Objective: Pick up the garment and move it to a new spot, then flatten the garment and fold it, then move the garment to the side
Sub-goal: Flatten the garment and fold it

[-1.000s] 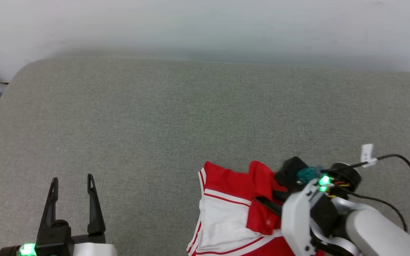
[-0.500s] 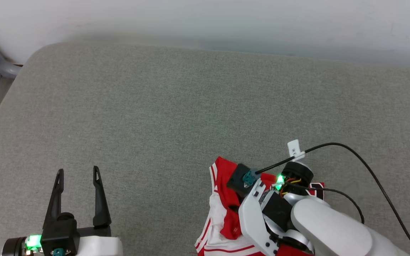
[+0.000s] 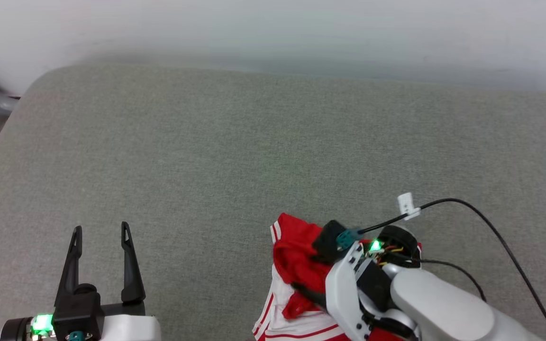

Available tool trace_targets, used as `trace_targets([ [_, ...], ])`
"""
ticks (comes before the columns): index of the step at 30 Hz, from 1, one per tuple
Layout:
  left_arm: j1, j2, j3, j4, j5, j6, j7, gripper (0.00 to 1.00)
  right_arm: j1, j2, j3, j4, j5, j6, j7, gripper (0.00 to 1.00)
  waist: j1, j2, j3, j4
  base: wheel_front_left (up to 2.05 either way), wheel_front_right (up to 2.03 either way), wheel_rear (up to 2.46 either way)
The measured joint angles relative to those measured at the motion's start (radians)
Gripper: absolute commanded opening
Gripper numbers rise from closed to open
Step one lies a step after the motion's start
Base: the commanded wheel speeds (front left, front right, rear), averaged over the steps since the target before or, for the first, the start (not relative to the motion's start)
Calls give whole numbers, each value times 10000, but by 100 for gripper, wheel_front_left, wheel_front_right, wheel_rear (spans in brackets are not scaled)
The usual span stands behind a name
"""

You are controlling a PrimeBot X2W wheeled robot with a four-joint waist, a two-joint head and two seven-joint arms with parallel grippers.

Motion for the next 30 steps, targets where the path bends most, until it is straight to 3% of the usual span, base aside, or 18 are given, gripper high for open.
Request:
trace_targets([
  [7,210,100,10,-35,31,44,0,100,229,-692,-1618,-1009,-410,-2,-1707,100,0,0,-376,-440,0,0,0],
  [13,436,249,-8,-71,42,44,0,100,1260,-688,-4479,-1292,-1925,-2,-3559,100,0,0,-657,-856,0,0,0],
  [22,678,393,-140,-61,63,42,0,100,3633,709,-9229,-1950,-4525,-4,-5597,100,0,0,-1030,-1255,0,0,0],
  [26,796,454,-169,-61,65,46,2,100,4719,1469,-10341,-2663,-5158,-4,-5864,100,-1,0,-1185,-1361,0,0,0],
  [30,892,516,-244,-75,71,46,0,100,5706,1990,-10765,-3340,-5377,-4,-5981,100,-1,0,-1350,-1455,0,0,0],
])
